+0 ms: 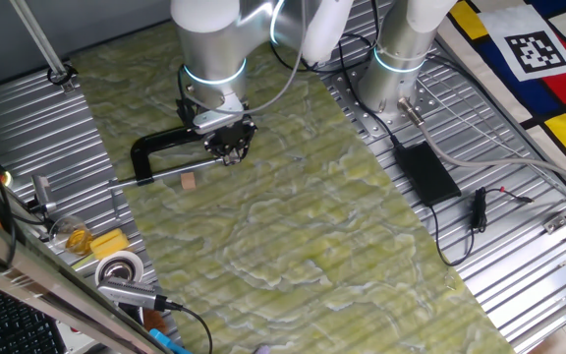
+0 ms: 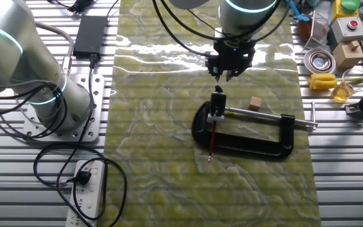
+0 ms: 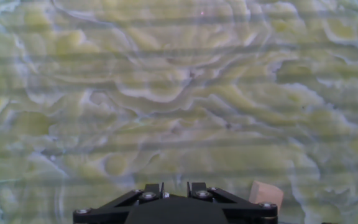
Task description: Sharpen the pencil with a pencil sharpener
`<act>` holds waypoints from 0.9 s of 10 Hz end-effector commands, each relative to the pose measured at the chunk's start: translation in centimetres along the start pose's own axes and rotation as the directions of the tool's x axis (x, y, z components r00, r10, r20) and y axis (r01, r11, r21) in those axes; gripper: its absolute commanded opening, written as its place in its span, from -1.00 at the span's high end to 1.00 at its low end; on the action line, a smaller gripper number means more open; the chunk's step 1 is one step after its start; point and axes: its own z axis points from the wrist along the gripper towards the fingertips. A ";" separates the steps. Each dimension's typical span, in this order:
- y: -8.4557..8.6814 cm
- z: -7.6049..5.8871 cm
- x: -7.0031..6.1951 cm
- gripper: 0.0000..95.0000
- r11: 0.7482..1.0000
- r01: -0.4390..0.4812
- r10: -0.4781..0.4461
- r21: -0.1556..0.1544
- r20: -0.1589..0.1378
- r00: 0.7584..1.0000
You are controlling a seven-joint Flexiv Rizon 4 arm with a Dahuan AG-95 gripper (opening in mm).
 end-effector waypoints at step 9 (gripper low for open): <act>1.5 0.3 0.2 0.60 1.000 0.011 -0.011 0.006 0.003 1.000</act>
